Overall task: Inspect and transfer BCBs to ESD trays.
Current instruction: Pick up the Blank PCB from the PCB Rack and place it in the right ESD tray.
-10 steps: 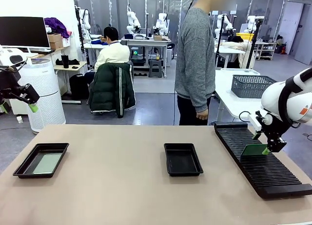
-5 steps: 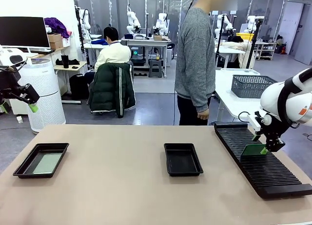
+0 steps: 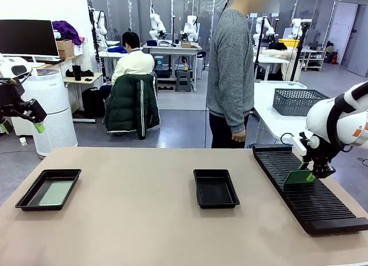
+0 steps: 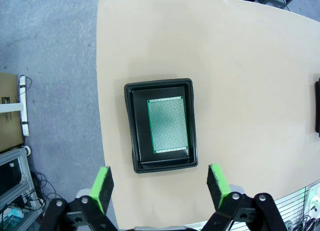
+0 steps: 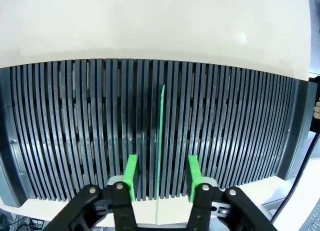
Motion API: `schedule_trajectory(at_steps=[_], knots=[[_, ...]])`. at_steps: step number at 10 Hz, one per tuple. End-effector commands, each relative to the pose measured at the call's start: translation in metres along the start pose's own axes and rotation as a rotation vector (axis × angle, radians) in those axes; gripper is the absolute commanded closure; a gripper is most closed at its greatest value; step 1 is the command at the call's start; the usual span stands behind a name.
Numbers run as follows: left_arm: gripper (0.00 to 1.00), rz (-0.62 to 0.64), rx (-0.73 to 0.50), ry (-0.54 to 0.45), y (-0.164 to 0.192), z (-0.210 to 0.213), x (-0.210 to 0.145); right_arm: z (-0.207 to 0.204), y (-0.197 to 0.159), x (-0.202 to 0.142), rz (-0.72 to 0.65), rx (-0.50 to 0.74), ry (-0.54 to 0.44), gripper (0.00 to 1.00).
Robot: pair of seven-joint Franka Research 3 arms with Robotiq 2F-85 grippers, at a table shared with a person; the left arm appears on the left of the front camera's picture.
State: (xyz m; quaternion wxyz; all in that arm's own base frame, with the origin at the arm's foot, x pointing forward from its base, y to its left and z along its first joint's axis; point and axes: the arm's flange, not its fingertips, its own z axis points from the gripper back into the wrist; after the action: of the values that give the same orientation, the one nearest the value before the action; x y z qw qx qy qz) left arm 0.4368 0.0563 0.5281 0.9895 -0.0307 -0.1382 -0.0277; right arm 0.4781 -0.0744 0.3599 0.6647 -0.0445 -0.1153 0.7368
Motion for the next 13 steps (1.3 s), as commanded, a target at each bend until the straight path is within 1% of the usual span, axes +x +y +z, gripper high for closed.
schedule_trajectory(at_steps=[1,2,3,4,5,6,7,8,9,10,11,12,13], knots=[[0.00,0.001,0.002,-0.004,-0.0007,-0.0007,-0.0024,-0.0017,0.0006,0.0013,-0.020,-0.007,0.055,0.58],[0.00,0.001,0.002,-0.004,-0.0007,-0.0007,-0.0024,0.0001,0.0003,0.0022,-0.019,-0.006,0.060,0.58],[0.00,0.001,0.002,-0.004,-0.0007,-0.0007,-0.0024,0.0017,-0.0002,0.0022,-0.013,-0.001,0.049,0.66],[0.00,0.001,0.002,-0.004,-0.0007,-0.0007,-0.0024,0.0028,-0.0005,0.0020,-0.017,0.001,0.049,0.65],[0.00,0.001,0.002,-0.004,-0.0007,-0.0007,-0.0024,0.0034,-0.0003,0.0017,-0.017,0.004,0.052,0.74],[0.00,0.001,0.002,-0.004,-0.0007,-0.0007,-0.0024,0.0045,-0.0005,0.0015,-0.014,0.003,0.045,0.73],[0.00,0.001,0.002,-0.004,-0.0007,-0.0007,-0.0024,0.0059,-0.0006,0.0016,-0.017,0.005,0.050,0.81],[0.00,0.001,0.002,-0.004,-0.0007,-0.0007,-0.0024,0.0072,-0.0010,0.0018,-0.018,0.008,0.052,0.81],[0.00,0.001,0.002,-0.004,-0.0007,-0.0007,-0.0024,0.0071,-0.0013,0.0018,-0.018,0.012,0.054,0.89],[0.00,0.001,0.002,-0.004,-0.0007,-0.0007,-0.0024,0.0064,-0.0019,0.0019,-0.017,0.016,0.055,0.88],[0.00,0.001,0.002,-0.004,-0.0007,-0.0007,-0.0024,0.0056,-0.0017,0.0014,-0.015,0.018,0.051,0.97],[0.00,0.001,0.002,-0.004,-0.0007,-0.0007,-0.0024,0.0059,-0.0015,0.0012,-0.017,0.019,0.053,0.96],[0.00,0.001,0.002,-0.004,-0.0007,-0.0007,-0.0024,0.0065,-0.0011,0.0016,-0.016,0.016,0.056,1.00]])
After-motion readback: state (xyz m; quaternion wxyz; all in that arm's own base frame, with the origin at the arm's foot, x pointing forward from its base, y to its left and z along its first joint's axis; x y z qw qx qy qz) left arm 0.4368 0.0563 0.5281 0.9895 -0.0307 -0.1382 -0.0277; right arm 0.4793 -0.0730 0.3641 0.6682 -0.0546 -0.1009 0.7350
